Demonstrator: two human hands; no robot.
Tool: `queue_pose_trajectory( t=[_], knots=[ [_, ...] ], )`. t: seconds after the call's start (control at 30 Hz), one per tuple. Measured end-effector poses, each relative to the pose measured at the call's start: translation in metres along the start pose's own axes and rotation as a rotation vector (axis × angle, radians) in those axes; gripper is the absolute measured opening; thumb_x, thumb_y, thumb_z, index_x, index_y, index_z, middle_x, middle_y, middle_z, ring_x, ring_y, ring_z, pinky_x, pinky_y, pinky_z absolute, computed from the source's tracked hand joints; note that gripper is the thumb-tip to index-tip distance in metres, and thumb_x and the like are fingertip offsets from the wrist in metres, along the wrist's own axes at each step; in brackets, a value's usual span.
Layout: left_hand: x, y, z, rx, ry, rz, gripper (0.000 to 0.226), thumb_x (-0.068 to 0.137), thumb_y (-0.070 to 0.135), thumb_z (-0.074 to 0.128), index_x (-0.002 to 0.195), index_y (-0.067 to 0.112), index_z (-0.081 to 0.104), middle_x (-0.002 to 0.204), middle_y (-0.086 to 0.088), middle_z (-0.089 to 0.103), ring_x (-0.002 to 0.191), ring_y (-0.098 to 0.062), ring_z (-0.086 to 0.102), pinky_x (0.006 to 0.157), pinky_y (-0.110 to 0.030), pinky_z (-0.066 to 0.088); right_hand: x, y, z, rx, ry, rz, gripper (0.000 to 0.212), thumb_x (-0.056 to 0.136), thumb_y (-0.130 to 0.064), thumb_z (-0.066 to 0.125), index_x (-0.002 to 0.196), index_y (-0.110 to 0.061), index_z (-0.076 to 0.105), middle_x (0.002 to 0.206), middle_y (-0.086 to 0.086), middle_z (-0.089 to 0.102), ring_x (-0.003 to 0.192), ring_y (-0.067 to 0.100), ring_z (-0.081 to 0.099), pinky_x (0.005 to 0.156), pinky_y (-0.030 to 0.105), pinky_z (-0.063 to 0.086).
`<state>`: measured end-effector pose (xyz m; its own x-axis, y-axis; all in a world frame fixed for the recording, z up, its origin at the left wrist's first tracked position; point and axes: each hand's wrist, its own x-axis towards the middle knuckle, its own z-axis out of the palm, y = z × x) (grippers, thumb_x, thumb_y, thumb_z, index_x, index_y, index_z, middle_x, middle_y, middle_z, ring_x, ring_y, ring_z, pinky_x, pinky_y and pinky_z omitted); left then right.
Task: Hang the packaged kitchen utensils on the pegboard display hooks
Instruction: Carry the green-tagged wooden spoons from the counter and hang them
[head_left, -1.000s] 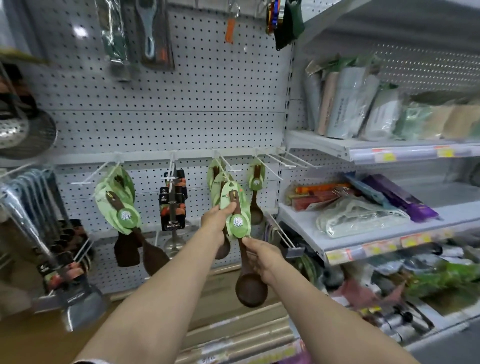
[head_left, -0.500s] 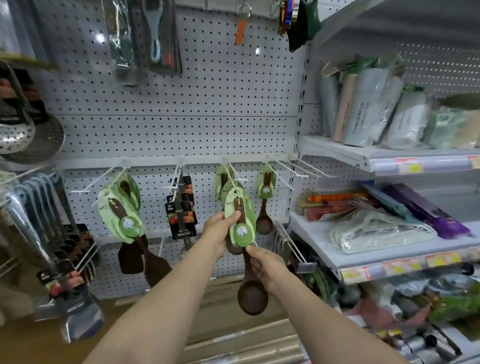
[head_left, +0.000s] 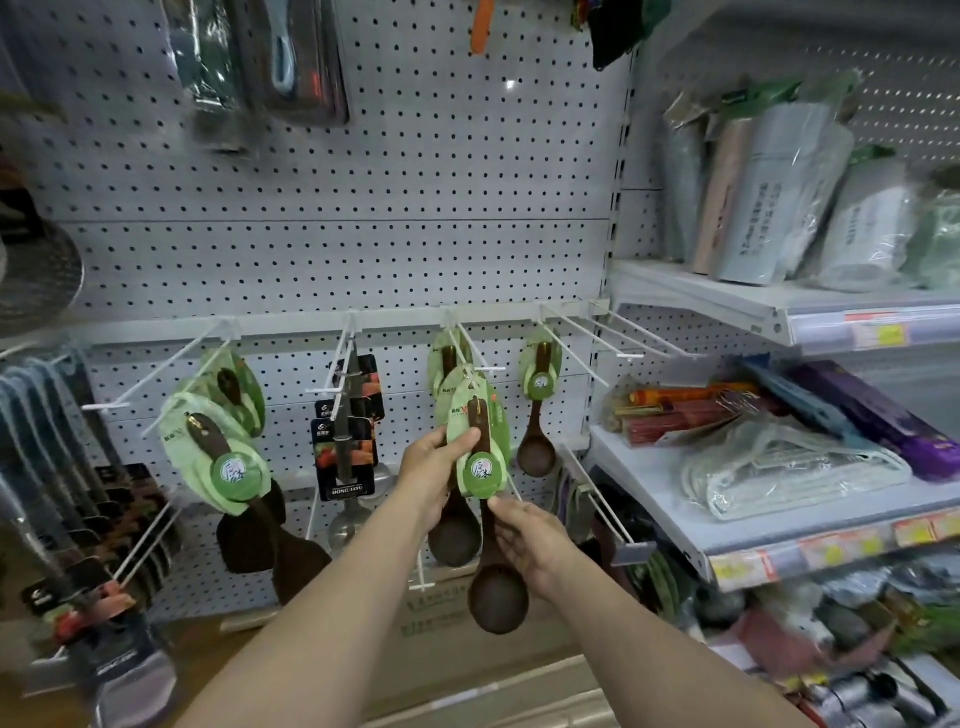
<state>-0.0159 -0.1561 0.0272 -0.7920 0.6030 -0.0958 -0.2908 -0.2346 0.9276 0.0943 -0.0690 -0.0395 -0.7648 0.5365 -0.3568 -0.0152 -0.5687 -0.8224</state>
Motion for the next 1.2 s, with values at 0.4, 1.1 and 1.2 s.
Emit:
queue_pose_trajectory(
  t=[0.4,1.1,1.2],
  knots=[
    [0.050,0.005,-0.005,-0.015,0.020,-0.015,0.024,0.090,0.014,0.073,0.114,0.011,0.071,0.098,-0.012,0.078,0.085,-0.027,0.076,0.073,-0.037,0.061,0.046,-0.012,0.017,-0.006,0.067,-0.021,0.031,0.085,-0.008,0.079,0.113,-0.002,0.069,0.094,0.008,0.078,0.087,0.017,0.072,0.070,0.022,0.053],
    [0.099,0.010,-0.017,0.017,-0.002,0.057,0.016,0.090,0.007,0.072,0.106,0.010,0.073,0.099,-0.013,0.077,0.082,-0.022,0.074,0.066,-0.026,0.061,0.101,-0.018,0.047,-0.039,0.109,-0.026,0.015,0.092,-0.014,0.073,0.106,-0.012,0.067,0.089,-0.001,0.076,0.086,0.008,0.067,0.074,0.022,0.050],
    [0.100,0.009,-0.017,0.012,-0.005,0.056,0.017,0.090,0.008,0.072,0.107,0.010,0.073,0.098,-0.011,0.078,0.083,-0.021,0.075,0.065,-0.026,0.060,0.103,-0.017,0.046,-0.030,0.135,-0.024,0.021,0.089,-0.016,0.077,0.107,-0.012,0.068,0.101,0.002,0.075,0.096,0.011,0.066,0.084,0.029,0.051]
  ],
)
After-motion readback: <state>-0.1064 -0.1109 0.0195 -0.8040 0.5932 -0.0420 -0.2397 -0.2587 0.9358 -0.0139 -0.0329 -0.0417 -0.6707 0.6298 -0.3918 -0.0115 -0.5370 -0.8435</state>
